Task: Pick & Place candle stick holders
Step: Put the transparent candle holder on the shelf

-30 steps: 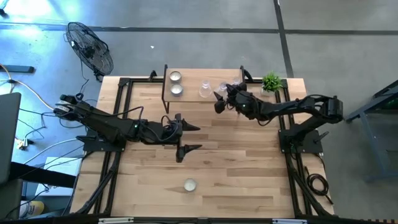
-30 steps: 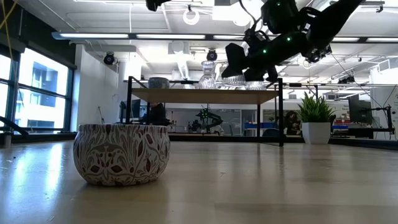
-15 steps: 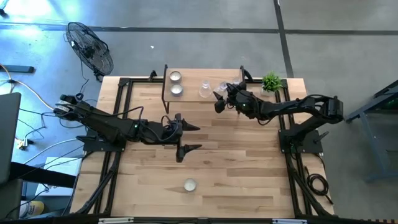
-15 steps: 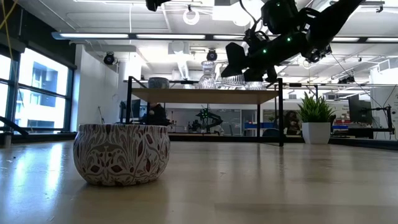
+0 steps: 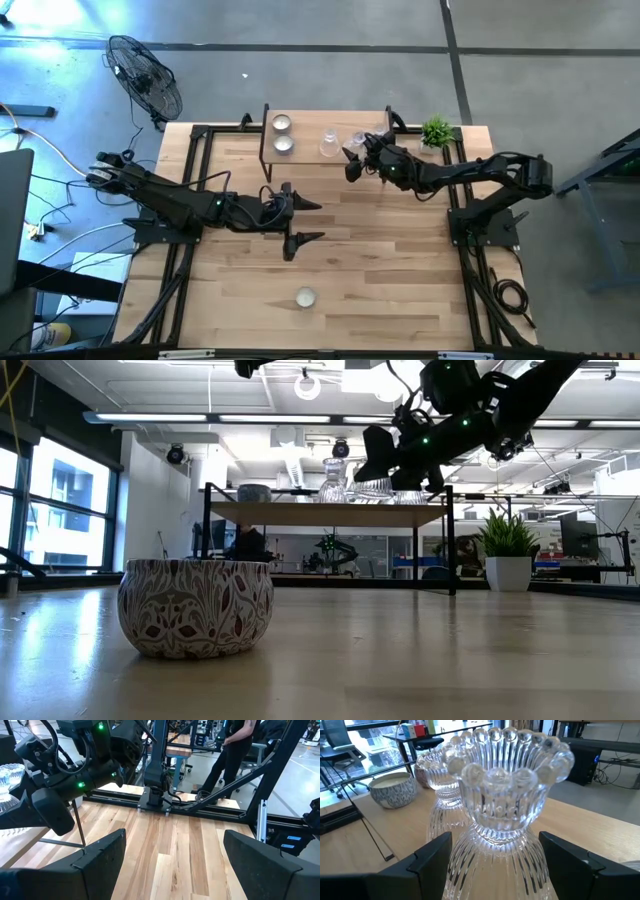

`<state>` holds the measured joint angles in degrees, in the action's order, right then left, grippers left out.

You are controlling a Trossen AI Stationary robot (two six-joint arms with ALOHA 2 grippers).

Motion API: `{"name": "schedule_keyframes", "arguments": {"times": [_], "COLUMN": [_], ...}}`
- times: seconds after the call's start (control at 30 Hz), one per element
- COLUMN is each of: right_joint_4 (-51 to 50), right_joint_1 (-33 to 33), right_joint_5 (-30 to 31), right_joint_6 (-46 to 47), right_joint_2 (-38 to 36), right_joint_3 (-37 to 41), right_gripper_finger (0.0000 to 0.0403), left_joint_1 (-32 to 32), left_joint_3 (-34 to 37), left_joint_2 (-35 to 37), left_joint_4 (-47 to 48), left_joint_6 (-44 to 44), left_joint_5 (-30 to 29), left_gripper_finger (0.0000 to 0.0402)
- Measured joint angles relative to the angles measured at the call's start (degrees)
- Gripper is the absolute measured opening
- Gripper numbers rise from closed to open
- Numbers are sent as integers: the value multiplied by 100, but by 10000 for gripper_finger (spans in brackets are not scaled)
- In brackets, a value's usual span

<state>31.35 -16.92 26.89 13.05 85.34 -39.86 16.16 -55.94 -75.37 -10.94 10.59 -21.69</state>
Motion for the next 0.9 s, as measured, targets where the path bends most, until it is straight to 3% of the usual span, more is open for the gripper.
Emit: {"name": "schedule_keyframes", "arguments": {"times": [0.9], "right_joint_4": [237], "right_joint_1": [89], "right_joint_5": [59], "right_joint_6": [39], "right_joint_2": [157], "right_joint_3": [13], "right_gripper_finger": [268], "left_joint_1": [0], "left_joint_3": [-2], "left_joint_2": [0], "left_joint_4": [-4], "left_joint_6": [0], "left_joint_5": [-7], "left_gripper_finger": [331]}}
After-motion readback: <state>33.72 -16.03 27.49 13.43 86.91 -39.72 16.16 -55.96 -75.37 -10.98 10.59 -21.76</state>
